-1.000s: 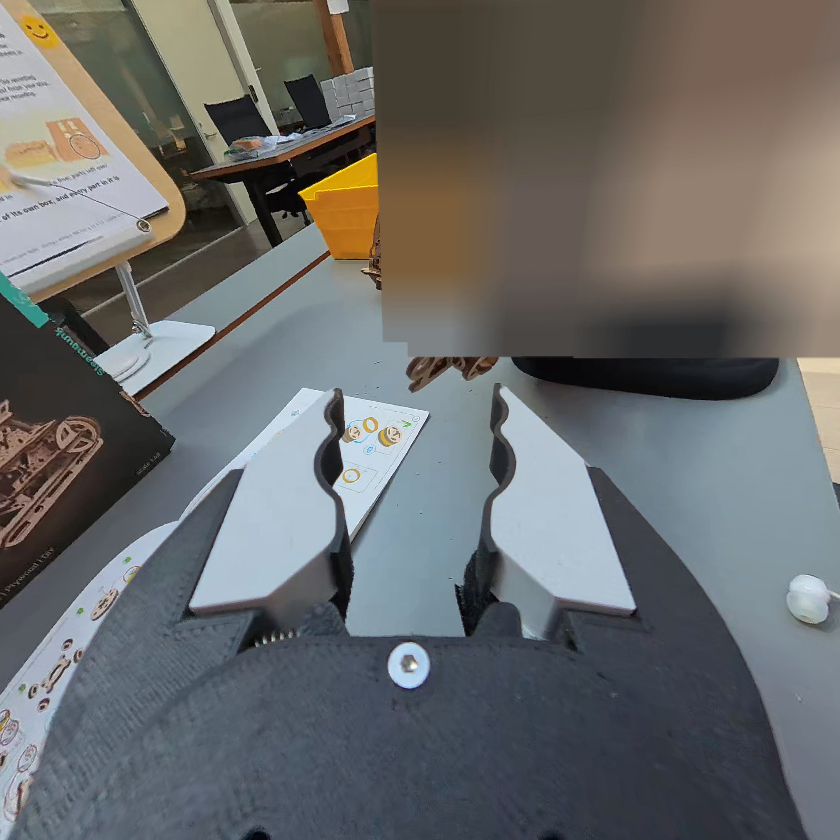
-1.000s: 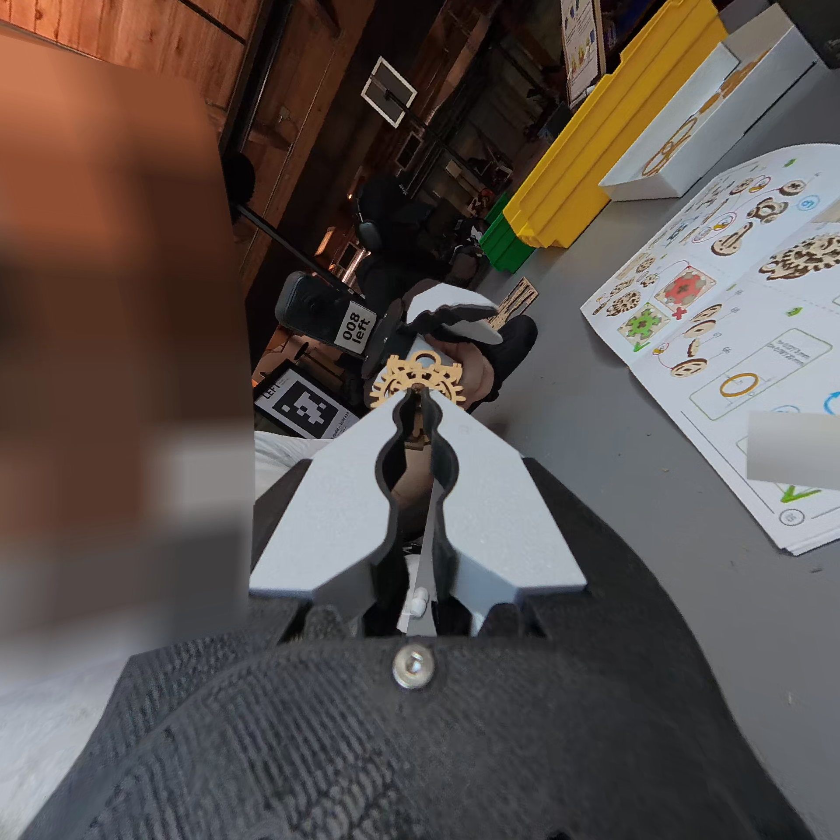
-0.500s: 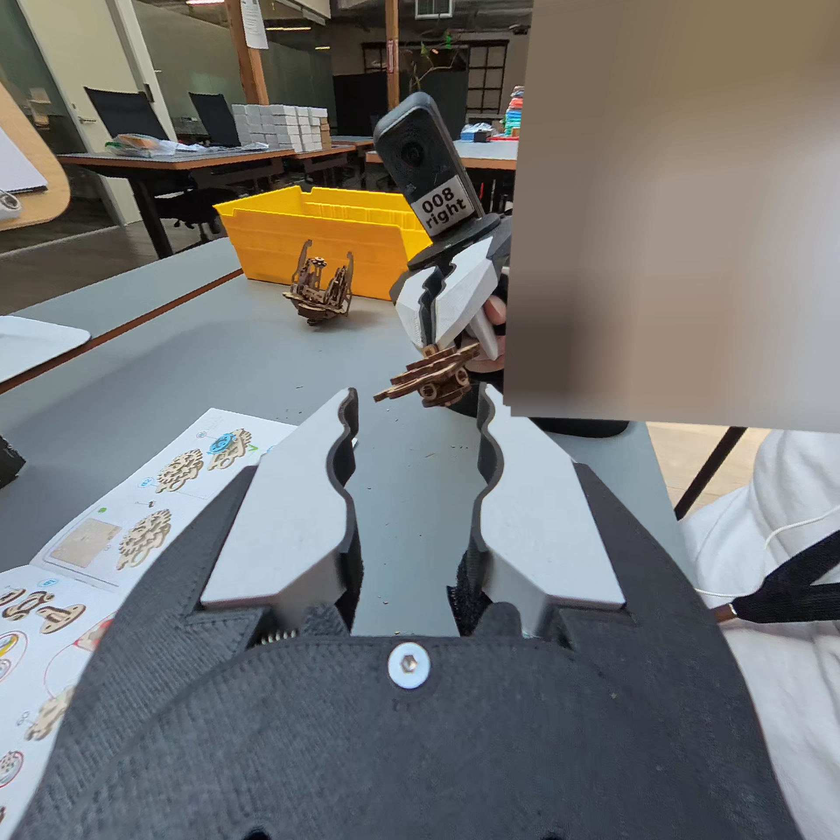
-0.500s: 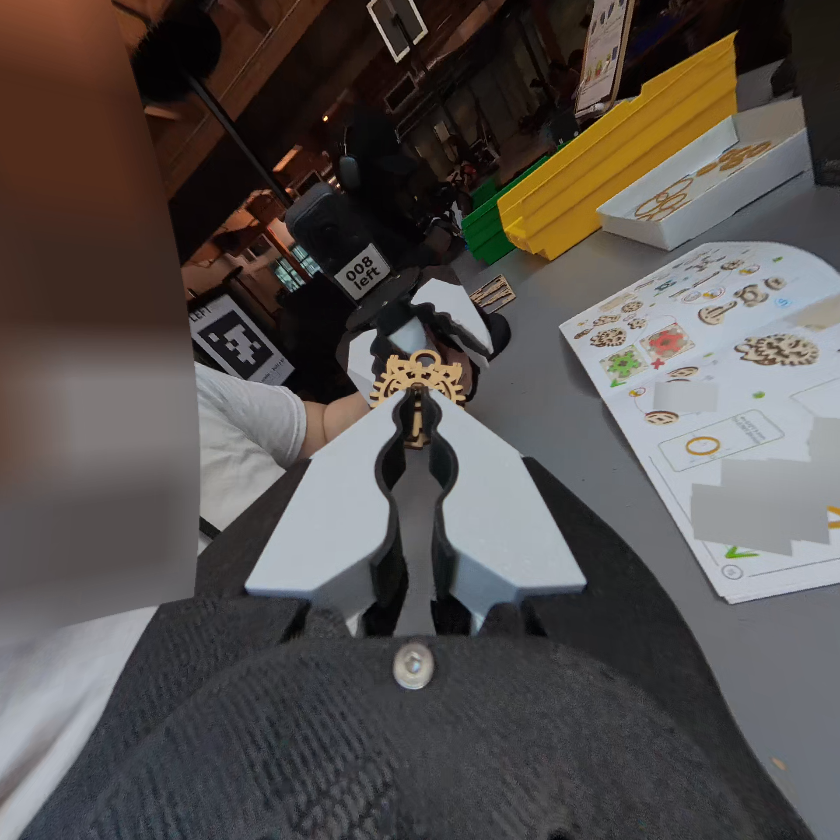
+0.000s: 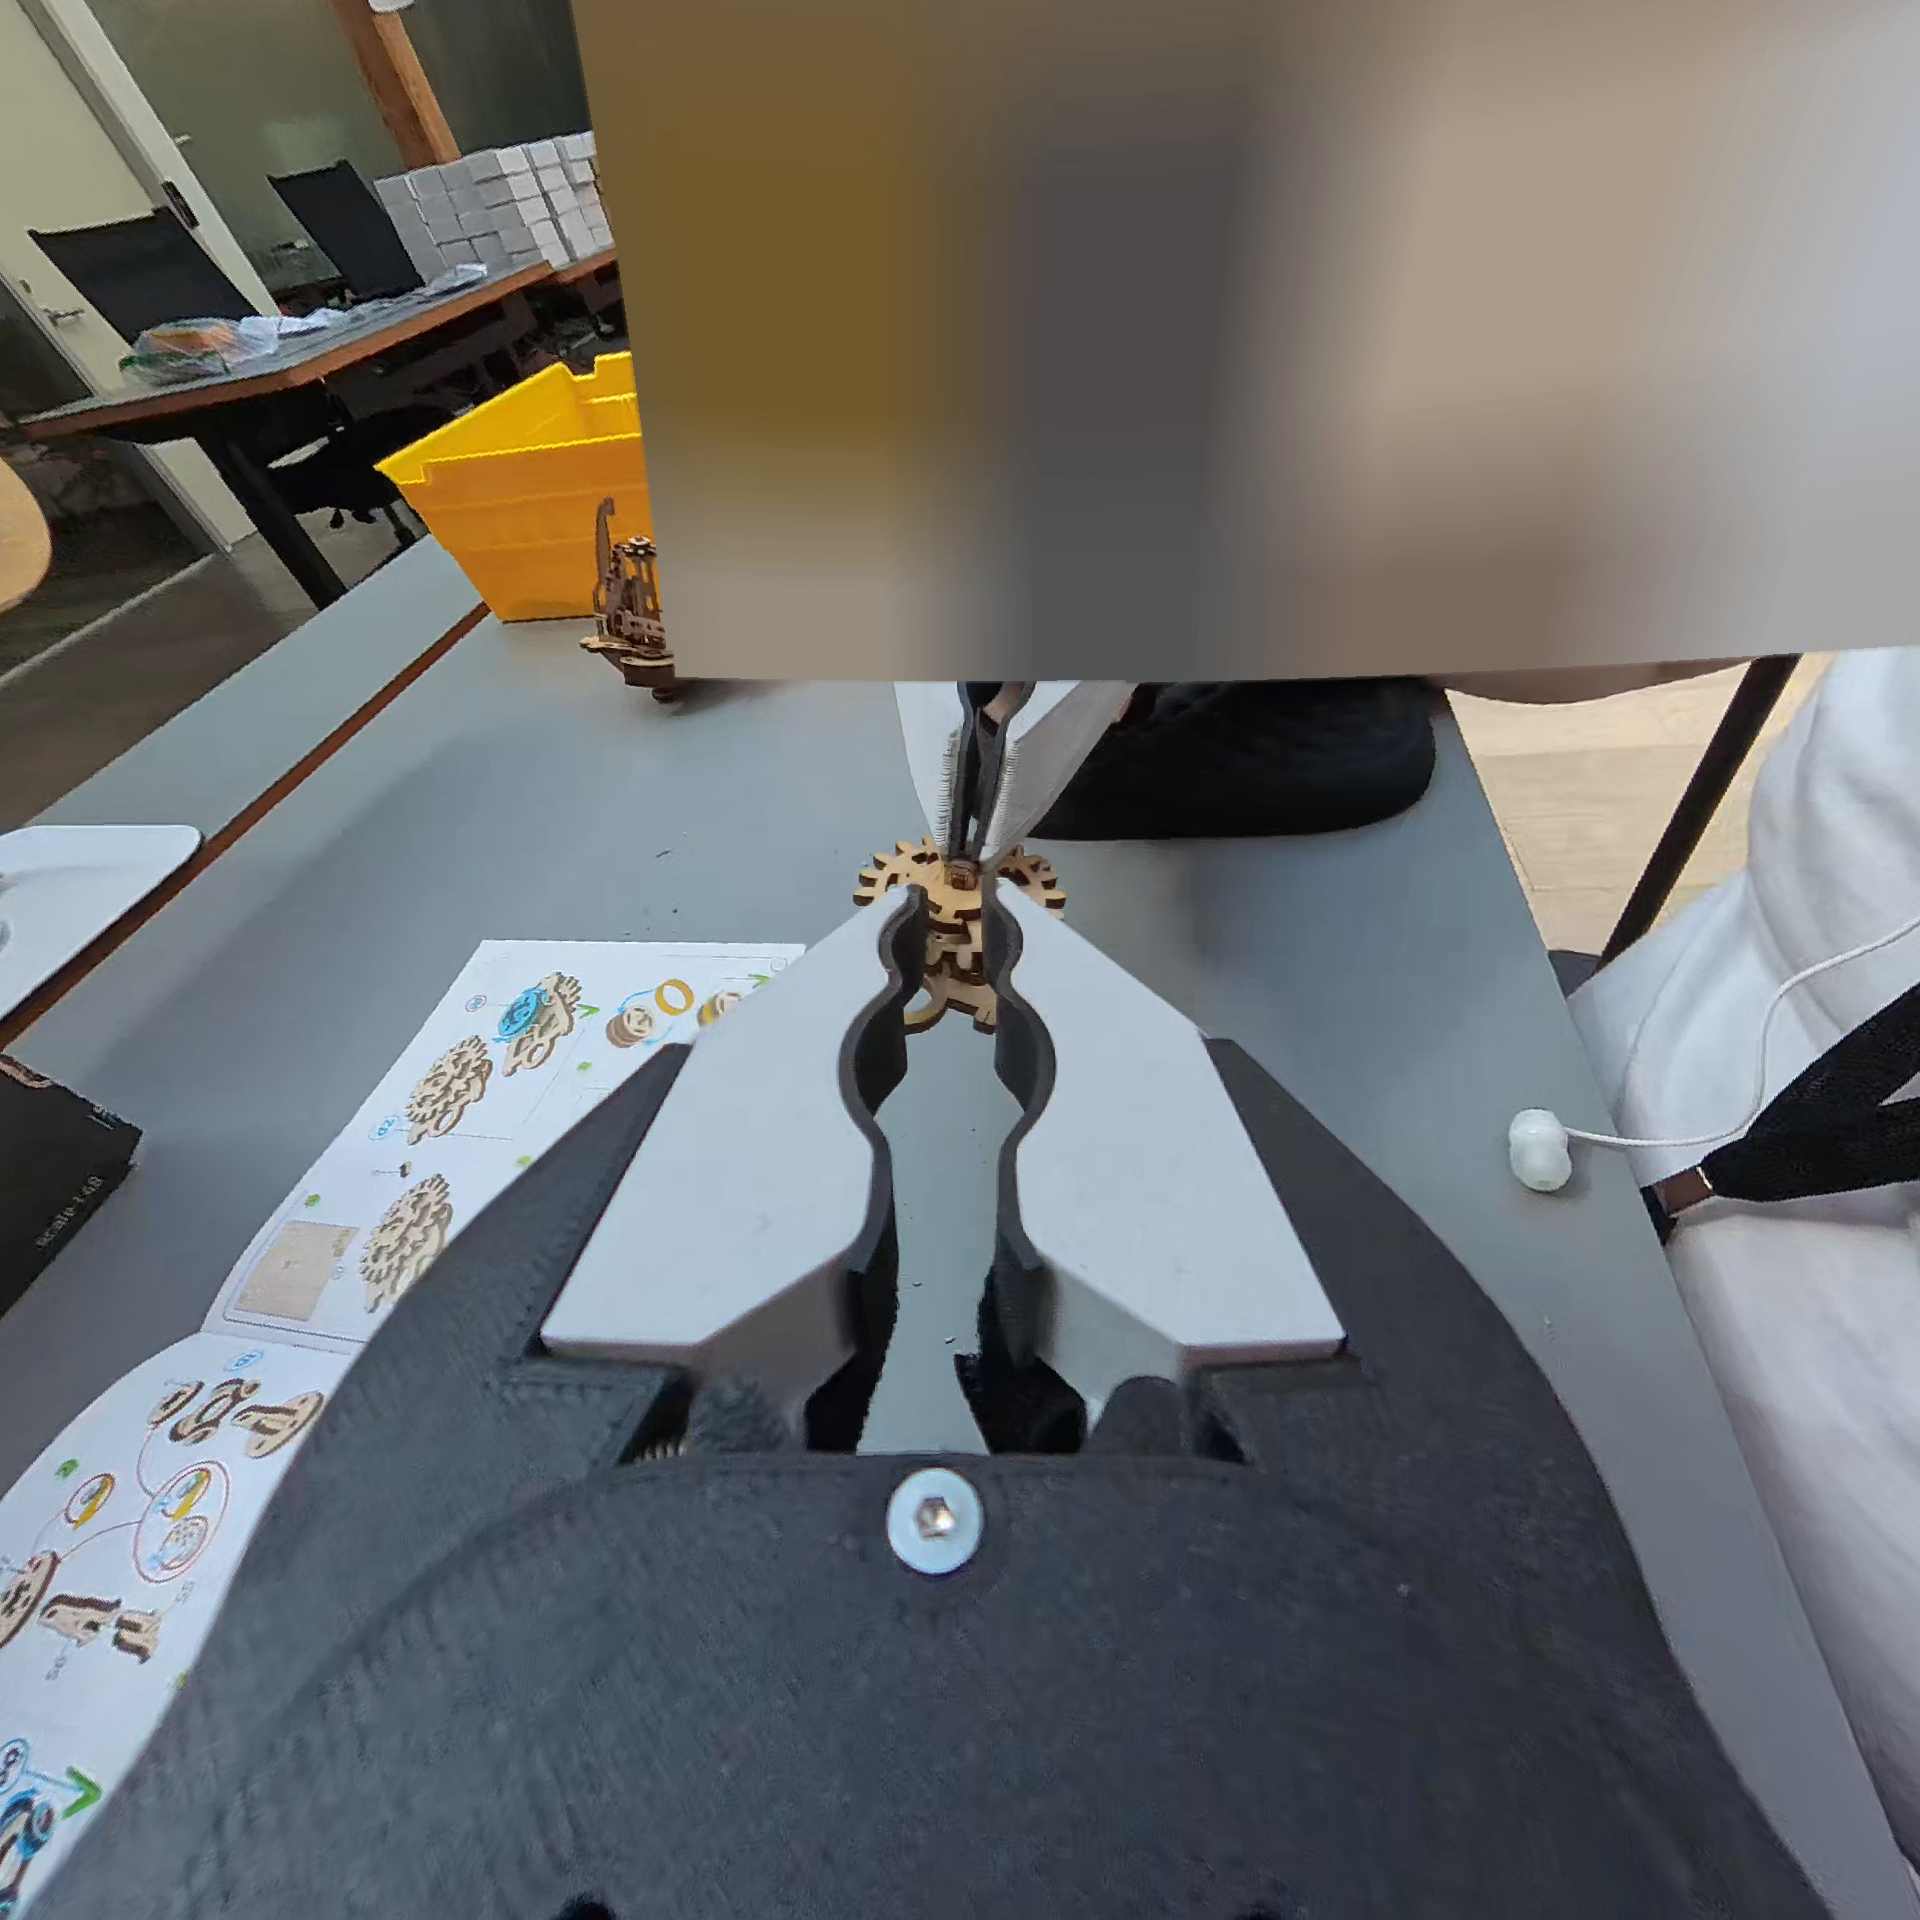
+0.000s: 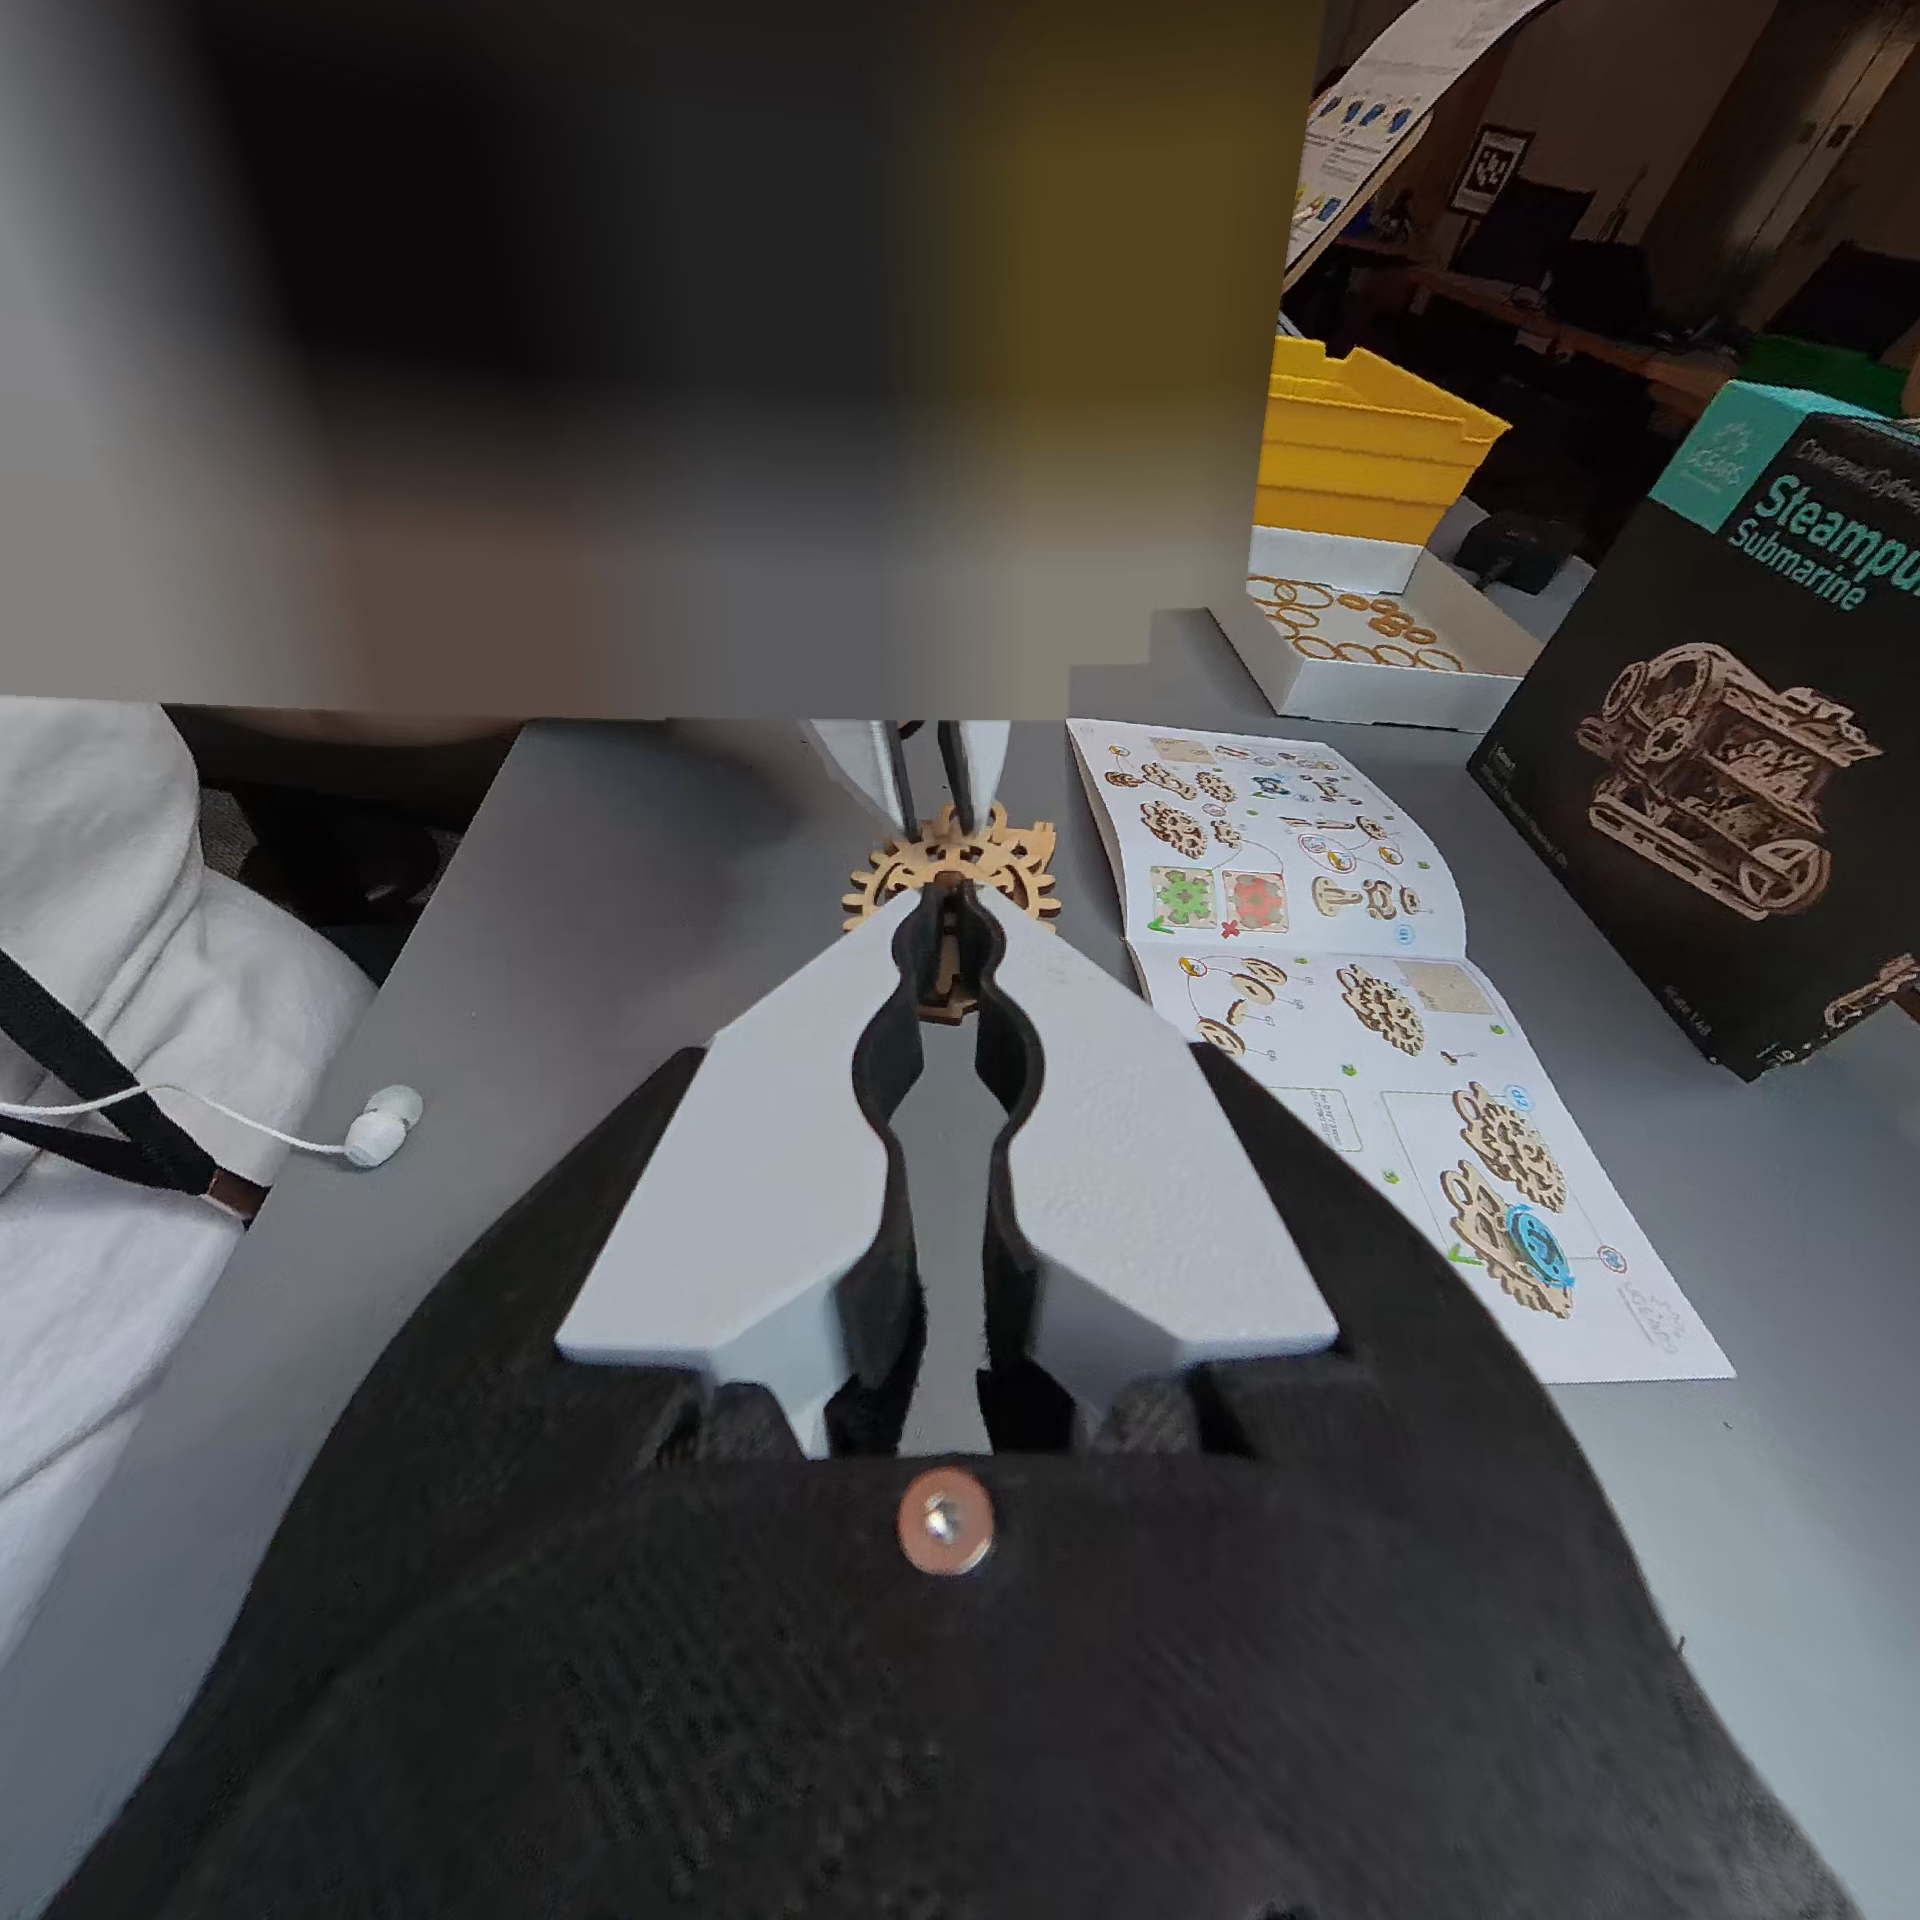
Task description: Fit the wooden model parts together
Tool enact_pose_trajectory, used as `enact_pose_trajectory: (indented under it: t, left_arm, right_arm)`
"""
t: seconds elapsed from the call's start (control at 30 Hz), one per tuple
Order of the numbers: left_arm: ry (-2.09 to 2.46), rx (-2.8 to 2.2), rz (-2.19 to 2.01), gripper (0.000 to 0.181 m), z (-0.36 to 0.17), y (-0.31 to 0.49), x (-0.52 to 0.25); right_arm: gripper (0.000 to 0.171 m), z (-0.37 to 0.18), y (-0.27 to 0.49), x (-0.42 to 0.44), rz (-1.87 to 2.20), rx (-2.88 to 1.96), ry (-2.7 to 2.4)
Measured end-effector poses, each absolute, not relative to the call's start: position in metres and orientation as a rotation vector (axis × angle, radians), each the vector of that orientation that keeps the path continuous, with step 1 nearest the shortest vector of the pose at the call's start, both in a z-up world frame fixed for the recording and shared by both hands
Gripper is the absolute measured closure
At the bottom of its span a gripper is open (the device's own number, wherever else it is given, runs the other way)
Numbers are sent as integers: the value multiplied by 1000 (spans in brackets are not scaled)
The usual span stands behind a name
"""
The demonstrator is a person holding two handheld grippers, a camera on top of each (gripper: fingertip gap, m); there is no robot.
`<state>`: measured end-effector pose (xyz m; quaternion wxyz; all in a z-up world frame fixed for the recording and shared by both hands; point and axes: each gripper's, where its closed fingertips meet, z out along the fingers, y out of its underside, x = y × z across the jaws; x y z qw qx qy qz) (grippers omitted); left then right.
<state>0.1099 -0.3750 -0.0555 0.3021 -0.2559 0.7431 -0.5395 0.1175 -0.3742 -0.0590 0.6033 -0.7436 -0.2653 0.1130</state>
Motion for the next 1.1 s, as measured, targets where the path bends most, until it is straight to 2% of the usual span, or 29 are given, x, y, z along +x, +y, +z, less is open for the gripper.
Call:
enact_pose_trajectory:
  t: [0.33, 0.67, 0.8, 0.97, 1.1]
  left_arm:
    - [2106, -711, -1373, 166, -77, -377, 107]
    - [2122, -662, -1289, 173, -82, -375, 107]
    - [2065, -744, -1281, 156, -77, -360, 112]
    - [1990, -1106, -1734, 140, -65, -355, 115]
    - [1985, -1270, -2071, 147, -62, -368, 111]
  right_arm:
    - [170, -80, -376, 111, 79, -1755, -794]
    - [170, -79, -378, 110, 86, -1735, -804]
    - [170, -75, -379, 110, 94, -1719, -798]
    - [170, -62, -382, 109, 46, -1639, -811]
    - [170, -54, -384, 112, -39, -1587, -823]
